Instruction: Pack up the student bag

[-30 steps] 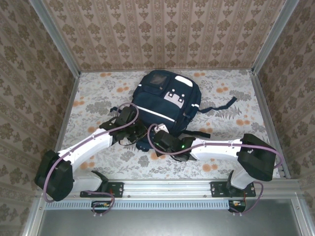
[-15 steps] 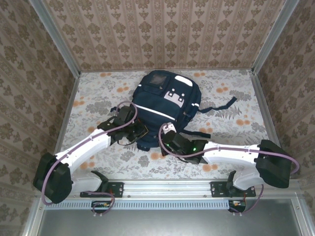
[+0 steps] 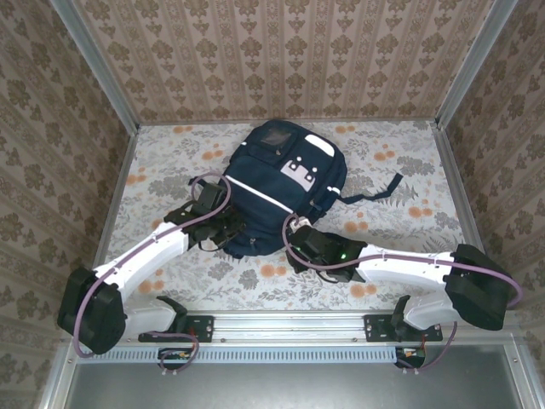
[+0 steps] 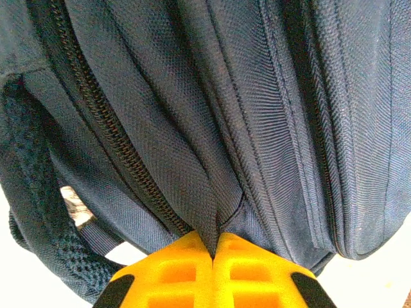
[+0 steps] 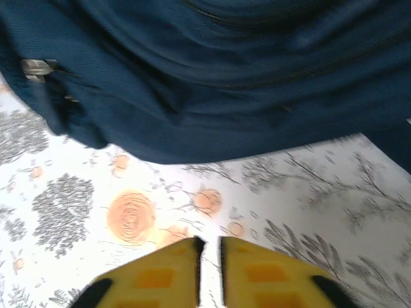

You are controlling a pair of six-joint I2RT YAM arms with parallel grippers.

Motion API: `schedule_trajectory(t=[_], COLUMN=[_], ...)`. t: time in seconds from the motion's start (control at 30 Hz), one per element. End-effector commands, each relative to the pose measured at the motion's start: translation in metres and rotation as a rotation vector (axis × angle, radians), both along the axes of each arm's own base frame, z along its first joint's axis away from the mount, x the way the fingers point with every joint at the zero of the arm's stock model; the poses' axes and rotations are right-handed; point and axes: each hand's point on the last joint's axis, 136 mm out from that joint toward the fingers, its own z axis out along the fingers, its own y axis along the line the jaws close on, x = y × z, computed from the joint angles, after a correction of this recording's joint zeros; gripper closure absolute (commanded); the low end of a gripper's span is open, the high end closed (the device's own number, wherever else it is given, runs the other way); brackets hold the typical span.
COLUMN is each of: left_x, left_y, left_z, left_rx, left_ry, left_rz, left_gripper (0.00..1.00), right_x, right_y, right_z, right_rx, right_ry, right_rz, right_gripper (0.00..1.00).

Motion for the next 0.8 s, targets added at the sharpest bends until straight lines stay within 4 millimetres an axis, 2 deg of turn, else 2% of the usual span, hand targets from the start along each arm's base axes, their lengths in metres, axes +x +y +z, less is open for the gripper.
schedule_trajectory(t=[0.0, 0.1, 0.23, 0.3, 0.47, 0.7, 0.73, 0.77], left_x=[0.002, -0.002, -0.009, -0.01, -0.012, -0.013, -0.013, -0.013], left_y=[-0.024, -0.035, -0.046, -0.05, -0.058, -0.073, -0.075, -0.078], left_z=[0.023, 0.03, 0.043, 0.046, 0.042, 0.041, 0.042, 0.042], left_rx=[-0.101, -0.176, -0.216, -0.23, -0.223, -0.221, -0.223, -0.224], left_ry=[-0.017, -0.02, -0.045, -0.053, -0.048, -0.052, -0.052, -0.053], left_rz=[-0.039, -0.03, -0.028, -0.028, -0.03, -0.037, -0.04, -0.045], left_gripper=[1.0, 1.0, 1.0, 1.0, 1.0, 1.0, 1.0, 1.0], right_x=[-0.002, -0.012, -0.008, -0.005, -0.001, 0.004, 0.004, 0.004], right_y=[0.03, 0.04, 0.035, 0.032, 0.026, 0.029, 0.033, 0.036], right_z=[0.014, 0.037, 0.033, 0.038, 0.053, 0.053, 0.044, 0.044], right_rx=[0.222, 0.327, 0.093, 0.066, 0.036, 0.013, -0.007, -0.006], right_ry=[-0.06, -0.319, -0.464, -0.517, -0.582, -0.563, -0.552, -0.551], right_rz=[0.077, 0.16, 0.155, 0.119, 0.043, -0.013, -0.005, -0.004], right_gripper=[0.56, 0.52, 0.53, 0.54, 0.55, 0.55, 0.55, 0.55])
